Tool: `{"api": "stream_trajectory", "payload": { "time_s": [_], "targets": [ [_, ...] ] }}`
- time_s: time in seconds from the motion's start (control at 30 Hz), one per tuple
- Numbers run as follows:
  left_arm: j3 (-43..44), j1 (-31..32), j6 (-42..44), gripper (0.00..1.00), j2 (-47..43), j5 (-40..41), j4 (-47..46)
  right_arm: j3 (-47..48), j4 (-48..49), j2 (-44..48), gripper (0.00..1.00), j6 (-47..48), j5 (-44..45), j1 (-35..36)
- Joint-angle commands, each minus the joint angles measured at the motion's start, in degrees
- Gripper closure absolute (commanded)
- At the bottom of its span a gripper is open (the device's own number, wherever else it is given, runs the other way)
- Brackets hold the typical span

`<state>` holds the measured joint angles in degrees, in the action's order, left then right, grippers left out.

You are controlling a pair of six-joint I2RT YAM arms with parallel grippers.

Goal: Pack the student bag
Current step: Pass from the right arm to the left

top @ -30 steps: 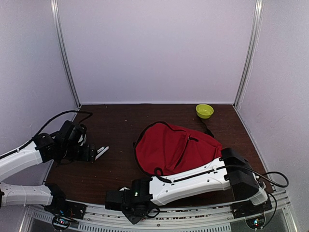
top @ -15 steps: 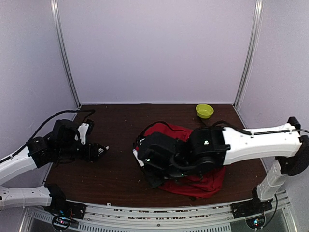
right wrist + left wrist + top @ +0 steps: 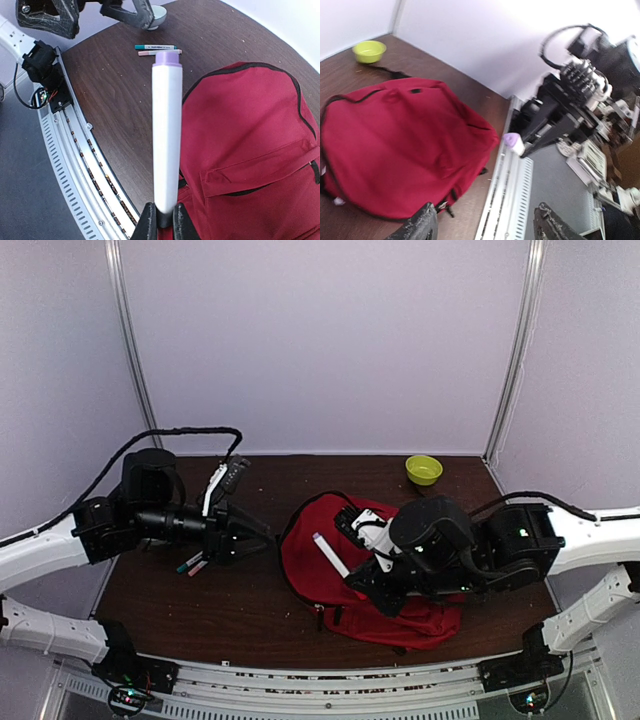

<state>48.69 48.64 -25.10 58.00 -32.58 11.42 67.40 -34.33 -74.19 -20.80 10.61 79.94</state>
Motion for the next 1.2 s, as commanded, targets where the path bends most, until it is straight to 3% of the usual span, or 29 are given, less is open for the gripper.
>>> {"api": "stream_trajectory", "payload": {
  "time_s": [0.0,0.3,0.53,0.67,0.9,0.97,1.07,1.17],
  "targets": [
    [6.2,3.7,5.2,0.33,5.0,-11.6,-1.5,-0.6,2.4,2.2,1.0,10.3,-3.4,-0.4],
    [11.0,7.1,4.9,0.5,12.2,-10.5,-3.3,0.6,1.4,1.0,1.0,13.4,-3.3,-0.4],
    [12.9,7.3,5.2,0.49,15.2,-10.4,-3.3,0.9,1.5,1.7,1.0,14.0,-3.0,-0.4],
    [14.0,7.8,5.5,0.55,16.3,-11.1,-4.2,1.4,0.9,1.3,1.0,14.3,-3.3,-0.4],
    [15.9,8.0,8.4,0.9,17.8,-11.1,-0.3,1.9,0.7,1.8,1.0,14.2,-1.5,-0.4],
    [16.6,8.0,9.9,0.9,17.8,-10.6,1.9,2.0,0.7,2.1,1.0,14.2,-0.9,-0.4],
    [17.1,8.0,10.9,0.73,17.6,-10.7,3.3,2.2,0.6,2.4,1.0,14.2,-0.2,-0.5],
    [16.8,8.0,10.8,0.68,17.3,-11.1,3.0,2.4,0.1,2.6,1.0,14.1,0.4,-0.6]
  ]
}}
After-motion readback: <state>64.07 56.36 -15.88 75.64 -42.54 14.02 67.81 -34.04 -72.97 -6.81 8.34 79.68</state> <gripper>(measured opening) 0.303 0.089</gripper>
